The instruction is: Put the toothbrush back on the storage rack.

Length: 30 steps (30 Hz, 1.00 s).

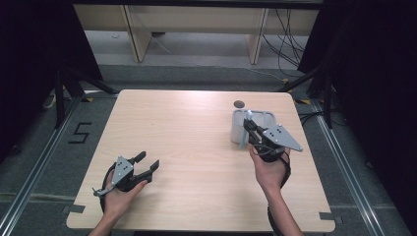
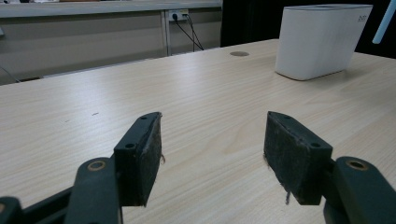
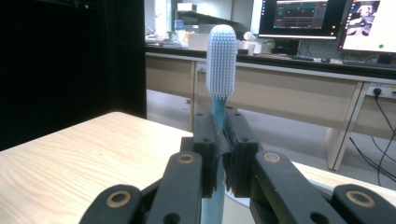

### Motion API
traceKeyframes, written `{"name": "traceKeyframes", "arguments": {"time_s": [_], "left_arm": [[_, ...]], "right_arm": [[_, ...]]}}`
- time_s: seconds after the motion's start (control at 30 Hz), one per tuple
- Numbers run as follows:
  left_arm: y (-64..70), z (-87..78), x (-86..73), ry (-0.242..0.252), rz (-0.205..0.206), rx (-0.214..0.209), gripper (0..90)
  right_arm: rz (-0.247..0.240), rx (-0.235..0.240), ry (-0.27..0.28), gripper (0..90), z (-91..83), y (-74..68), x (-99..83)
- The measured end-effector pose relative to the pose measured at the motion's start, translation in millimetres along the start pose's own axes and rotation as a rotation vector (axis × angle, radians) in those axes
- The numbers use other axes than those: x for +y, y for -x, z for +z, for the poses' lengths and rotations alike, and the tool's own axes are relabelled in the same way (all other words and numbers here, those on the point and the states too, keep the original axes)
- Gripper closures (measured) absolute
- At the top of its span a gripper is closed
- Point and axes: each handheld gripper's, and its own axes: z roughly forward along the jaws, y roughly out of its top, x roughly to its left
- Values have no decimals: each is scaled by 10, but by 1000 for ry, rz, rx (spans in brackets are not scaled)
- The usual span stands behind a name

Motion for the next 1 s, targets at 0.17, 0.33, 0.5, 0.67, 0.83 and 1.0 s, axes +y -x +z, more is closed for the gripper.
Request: {"name": "traceKeyframes", "arguments": {"time_s": [0.17,0.33,0.5,0.67,0.83,1.0], "left_arm": [[-8,-5,-12,12,2,2,363],[-13,6,-20,35,0,1,361],[-15,9,-20,43,-2,10,361],[-15,7,-21,42,-5,12,361],[-16,3,-21,40,-9,11,361],[-11,-16,-16,20,-12,21,361]], "right_arm": [[7,-17,-5,850,-7,44,19],[0,-29,2,850,-6,105,47],[-22,-49,5,850,-6,188,77],[-10,-66,14,850,-13,250,130],[-13,-70,20,850,-25,295,174],[-18,-91,24,850,-40,345,219]]}}
